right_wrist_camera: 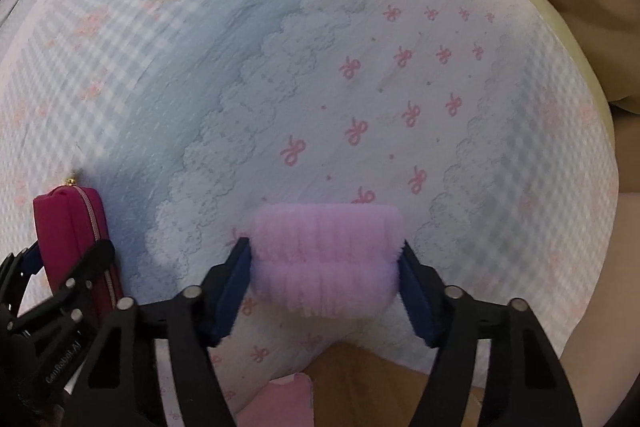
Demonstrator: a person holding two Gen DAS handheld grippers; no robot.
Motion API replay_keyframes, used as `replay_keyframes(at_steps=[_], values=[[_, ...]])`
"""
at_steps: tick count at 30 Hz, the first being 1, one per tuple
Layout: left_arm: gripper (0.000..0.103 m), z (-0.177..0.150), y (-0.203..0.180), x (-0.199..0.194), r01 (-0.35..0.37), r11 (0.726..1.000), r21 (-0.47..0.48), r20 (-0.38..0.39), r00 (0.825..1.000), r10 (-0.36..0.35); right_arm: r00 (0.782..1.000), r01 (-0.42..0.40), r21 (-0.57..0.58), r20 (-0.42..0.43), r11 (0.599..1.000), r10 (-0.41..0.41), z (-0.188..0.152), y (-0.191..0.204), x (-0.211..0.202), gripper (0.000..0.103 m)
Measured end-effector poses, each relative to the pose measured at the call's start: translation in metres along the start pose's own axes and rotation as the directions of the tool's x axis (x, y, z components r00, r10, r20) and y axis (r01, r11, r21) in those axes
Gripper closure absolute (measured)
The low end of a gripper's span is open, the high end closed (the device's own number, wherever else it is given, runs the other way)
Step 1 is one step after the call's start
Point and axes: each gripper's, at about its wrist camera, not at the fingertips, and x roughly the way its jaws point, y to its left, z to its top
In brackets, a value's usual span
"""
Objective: Organize soft objects
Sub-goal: 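Grasp the magenta pouch with the left tool while the right tool grasps the pink fluffy tie, then lift the pouch and pink tie and carry both over the box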
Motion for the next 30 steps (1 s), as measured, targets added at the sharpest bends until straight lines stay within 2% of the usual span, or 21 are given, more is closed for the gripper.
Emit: replay_keyframes(at_steps=[7,13,20,26,30], values=[[0.047,0.001,0.008,-0.011,0.040,0.999,0.008,0.005,0.999,-0.040,0.999,0.014,-0.013,0.050,1.000,-0.014,-0.006,0.005,-0.015,0.069],[0.053,0.001,0.016,-0.029,0.063,0.998,0.009,0.014,0.998,-0.064,0.997,-0.002,0.007,0.076,1.000,0.001,-0.009,0.000,-0.035,0.073],[0.054,-0.001,0.021,-0.072,0.084,0.996,0.024,0.071,0.994,-0.086,0.990,-0.020,0.040,0.137,0.999,0.014,-0.022,-0.001,-0.084,0.073],[0.054,-0.004,0.013,-0.137,0.112,0.992,0.050,0.142,0.983,-0.118,0.975,-0.057,0.086,0.219,0.995,0.037,-0.046,-0.001,-0.139,0.073],[0.054,-0.014,0.003,-0.193,0.141,0.985,0.096,0.190,0.969,-0.157,0.957,-0.094,0.130,0.285,0.987,0.054,-0.075,-0.004,-0.193,0.073]])
